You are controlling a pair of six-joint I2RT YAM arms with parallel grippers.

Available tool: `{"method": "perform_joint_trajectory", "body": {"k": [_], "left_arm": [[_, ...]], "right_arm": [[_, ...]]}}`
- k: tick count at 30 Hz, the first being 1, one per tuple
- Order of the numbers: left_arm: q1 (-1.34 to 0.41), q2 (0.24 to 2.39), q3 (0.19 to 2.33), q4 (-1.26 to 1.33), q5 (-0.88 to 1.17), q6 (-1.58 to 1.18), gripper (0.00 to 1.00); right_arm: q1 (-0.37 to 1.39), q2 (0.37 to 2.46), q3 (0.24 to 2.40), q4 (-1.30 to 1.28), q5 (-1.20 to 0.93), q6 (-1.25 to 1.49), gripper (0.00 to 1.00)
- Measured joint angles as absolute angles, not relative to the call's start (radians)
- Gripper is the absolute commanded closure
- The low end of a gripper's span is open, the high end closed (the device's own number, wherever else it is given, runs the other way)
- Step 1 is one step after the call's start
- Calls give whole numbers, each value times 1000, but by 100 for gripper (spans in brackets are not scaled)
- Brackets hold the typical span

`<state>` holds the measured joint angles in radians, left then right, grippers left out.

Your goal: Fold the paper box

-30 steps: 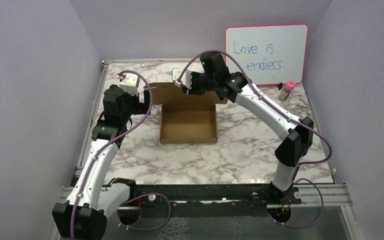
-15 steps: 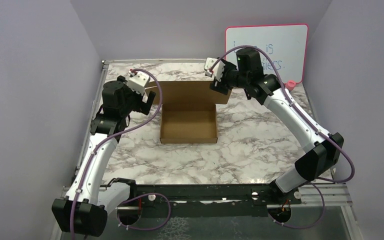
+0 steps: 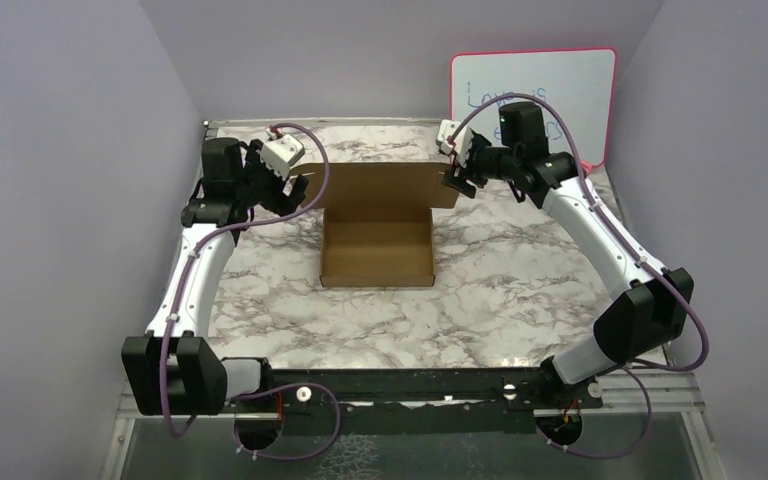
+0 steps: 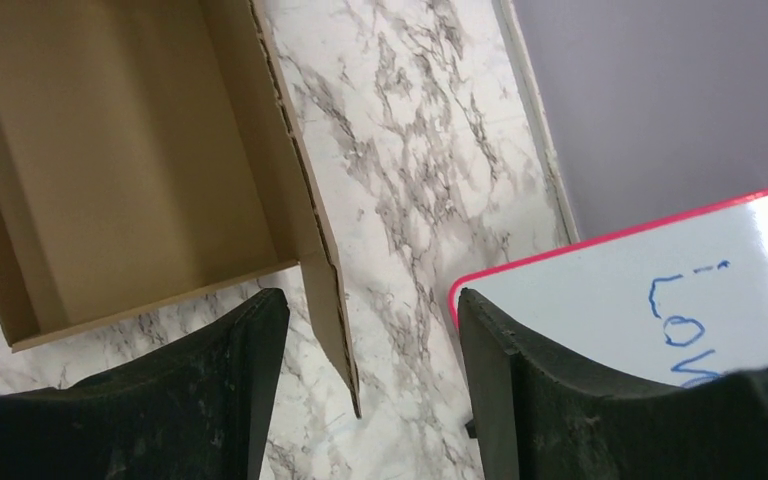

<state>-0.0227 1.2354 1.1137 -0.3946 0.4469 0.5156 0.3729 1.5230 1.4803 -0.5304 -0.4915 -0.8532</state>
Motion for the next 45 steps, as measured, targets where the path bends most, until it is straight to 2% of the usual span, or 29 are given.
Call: {"method": "perform_joint_trajectory", "body": {"k": [10, 19, 26, 31, 37, 45], "left_arm": [[60, 1321, 1213, -462, 707, 667, 36], [64, 1424, 1251, -517, 839, 735, 55], [64, 1455, 1276, -540, 870, 759, 72], [64, 1485, 1297, -565, 887, 770, 79], [64, 1508, 1306, -593, 904, 778, 95], [58, 1512, 1331, -621, 906, 752, 100]], "right_arm": [[369, 1575, 1490, -556, -545, -898, 40], [364, 1591, 1490, -556, -548, -916, 47], [358, 1608, 1489, -555, -548, -917, 64], [358, 1612, 1489, -555, -548, -917, 70], [358, 1615, 1487, -554, -548, -915, 84], [358, 1631, 1490, -544, -576, -840, 94]]}}
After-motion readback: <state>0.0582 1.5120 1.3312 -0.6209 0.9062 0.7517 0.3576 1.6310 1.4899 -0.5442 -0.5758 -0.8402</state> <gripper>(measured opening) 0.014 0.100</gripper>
